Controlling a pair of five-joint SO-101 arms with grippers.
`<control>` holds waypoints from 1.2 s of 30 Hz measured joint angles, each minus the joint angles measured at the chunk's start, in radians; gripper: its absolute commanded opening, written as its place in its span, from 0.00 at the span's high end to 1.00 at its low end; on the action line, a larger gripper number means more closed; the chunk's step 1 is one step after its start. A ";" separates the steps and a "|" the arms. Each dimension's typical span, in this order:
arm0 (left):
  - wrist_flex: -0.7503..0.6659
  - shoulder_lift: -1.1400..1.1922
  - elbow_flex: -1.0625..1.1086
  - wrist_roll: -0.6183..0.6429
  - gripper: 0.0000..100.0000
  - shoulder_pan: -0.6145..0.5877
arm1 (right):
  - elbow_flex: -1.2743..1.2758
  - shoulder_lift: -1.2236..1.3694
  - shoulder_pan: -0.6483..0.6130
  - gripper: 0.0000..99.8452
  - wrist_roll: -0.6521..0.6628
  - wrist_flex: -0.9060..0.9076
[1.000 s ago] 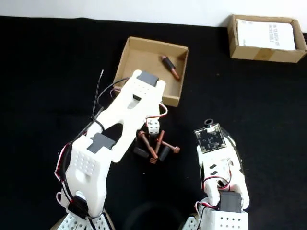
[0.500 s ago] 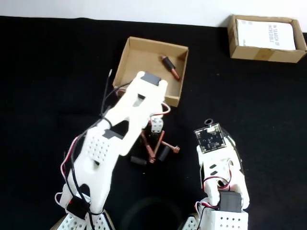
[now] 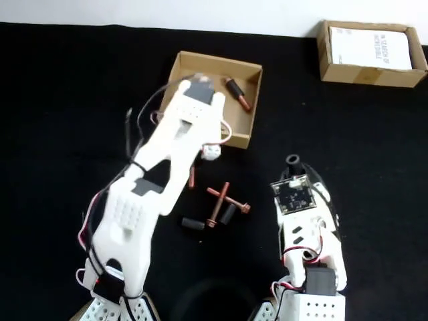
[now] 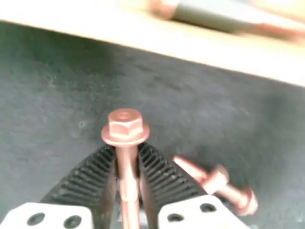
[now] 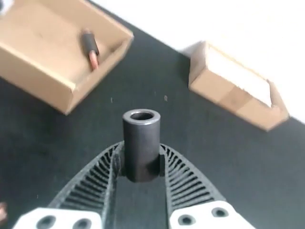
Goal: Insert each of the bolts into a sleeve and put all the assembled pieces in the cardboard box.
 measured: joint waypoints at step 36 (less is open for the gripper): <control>-0.706 -1.246 0.493 -0.288 0.99 0.086 | -0.155 0.000 -0.405 0.99 -0.723 -0.066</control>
